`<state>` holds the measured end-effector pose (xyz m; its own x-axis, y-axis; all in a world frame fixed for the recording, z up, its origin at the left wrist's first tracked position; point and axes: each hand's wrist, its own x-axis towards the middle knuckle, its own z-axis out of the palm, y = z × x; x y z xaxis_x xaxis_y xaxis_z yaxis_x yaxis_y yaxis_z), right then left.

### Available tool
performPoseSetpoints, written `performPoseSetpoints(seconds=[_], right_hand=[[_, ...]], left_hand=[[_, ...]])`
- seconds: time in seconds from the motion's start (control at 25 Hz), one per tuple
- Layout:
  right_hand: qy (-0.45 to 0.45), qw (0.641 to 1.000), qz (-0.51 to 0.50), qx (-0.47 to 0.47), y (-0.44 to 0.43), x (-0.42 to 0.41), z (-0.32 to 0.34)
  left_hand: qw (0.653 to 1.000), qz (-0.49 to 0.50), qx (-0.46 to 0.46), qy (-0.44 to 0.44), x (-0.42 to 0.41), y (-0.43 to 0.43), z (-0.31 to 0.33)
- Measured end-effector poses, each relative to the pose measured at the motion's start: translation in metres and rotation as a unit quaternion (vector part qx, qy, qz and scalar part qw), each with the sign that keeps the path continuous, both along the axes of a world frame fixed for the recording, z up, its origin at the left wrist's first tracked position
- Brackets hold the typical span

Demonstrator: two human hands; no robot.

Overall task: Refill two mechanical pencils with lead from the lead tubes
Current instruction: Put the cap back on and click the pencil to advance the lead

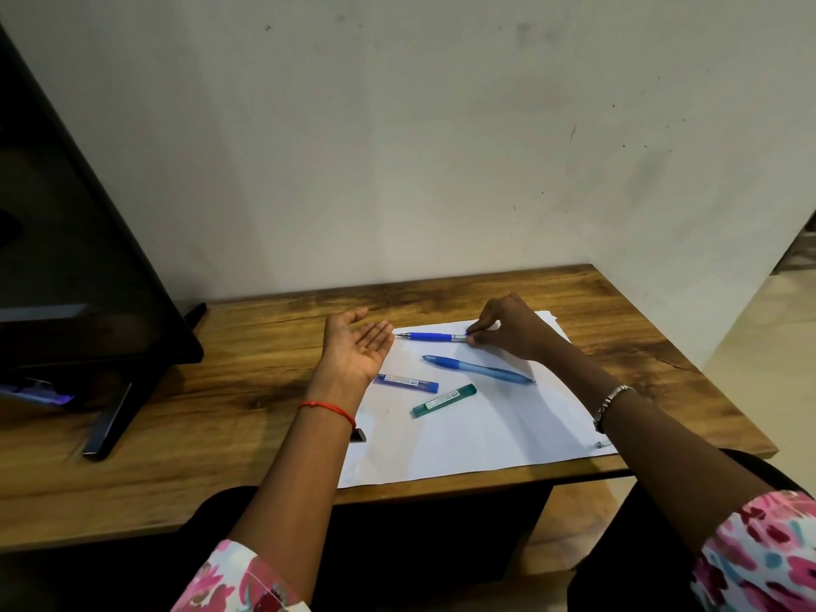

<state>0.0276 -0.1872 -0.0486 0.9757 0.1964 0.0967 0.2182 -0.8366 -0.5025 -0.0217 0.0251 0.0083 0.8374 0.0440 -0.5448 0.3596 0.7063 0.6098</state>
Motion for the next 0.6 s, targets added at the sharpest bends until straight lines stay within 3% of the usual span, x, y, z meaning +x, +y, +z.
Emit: performPoseSetpoints(seconds=[0.6], right_hand=[[-0.006,0.999,0.024,0.041,0.008,-0.008,0.013]], left_hand=[[1.0,-0.011,0.009,-0.003,0.001,-0.001,-0.001]])
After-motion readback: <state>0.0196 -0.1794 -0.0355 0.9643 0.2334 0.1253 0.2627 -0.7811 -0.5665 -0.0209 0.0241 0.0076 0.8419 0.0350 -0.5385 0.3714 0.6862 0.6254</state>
